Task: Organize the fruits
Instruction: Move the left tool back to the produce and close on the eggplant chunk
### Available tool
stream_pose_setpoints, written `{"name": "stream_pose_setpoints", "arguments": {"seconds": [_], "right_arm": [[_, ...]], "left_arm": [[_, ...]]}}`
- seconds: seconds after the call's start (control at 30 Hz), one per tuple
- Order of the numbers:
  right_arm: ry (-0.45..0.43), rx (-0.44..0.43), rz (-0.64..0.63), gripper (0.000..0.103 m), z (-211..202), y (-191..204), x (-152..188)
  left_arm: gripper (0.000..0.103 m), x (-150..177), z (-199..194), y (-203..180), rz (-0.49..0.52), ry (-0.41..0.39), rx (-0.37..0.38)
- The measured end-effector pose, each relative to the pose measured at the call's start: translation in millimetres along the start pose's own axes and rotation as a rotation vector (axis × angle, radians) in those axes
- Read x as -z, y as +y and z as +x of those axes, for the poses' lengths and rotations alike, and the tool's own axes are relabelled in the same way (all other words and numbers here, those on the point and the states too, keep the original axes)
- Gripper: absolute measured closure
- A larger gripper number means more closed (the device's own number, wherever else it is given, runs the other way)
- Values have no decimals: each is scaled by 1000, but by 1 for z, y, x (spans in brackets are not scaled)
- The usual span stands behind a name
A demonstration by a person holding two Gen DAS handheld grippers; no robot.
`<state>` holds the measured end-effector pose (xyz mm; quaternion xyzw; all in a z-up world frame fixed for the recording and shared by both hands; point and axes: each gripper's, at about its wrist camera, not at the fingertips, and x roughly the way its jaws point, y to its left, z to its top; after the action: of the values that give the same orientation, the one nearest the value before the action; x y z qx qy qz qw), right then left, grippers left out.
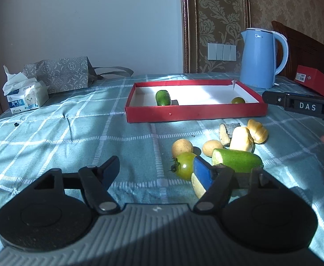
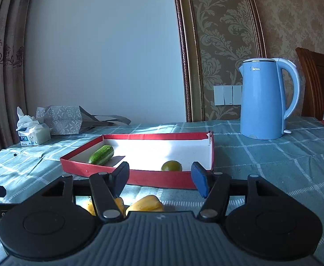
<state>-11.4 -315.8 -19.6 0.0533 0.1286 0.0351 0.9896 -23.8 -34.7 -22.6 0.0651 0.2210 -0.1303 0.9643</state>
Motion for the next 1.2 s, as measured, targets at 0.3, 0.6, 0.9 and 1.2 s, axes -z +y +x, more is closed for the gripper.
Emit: {"name": "stream_pose_setpoints", "arguments": {"seconds": [0.3, 0.6, 0.9, 1.2], "right_arm": [[10, -13, -44, 42, 1, 9, 3], [0, -17, -16, 42, -1, 4, 1], [-10, -17, -13, 42, -2, 3, 0], [-18, -30, 7, 41, -4, 1, -2]], "left_arm": [[31, 1, -11, -9, -5, -10, -45], [28, 5, -15, -30, -8, 34, 19], [34, 5, 6, -52, -29, 104, 4], [55, 6, 21, -51, -80, 151, -23]]}}
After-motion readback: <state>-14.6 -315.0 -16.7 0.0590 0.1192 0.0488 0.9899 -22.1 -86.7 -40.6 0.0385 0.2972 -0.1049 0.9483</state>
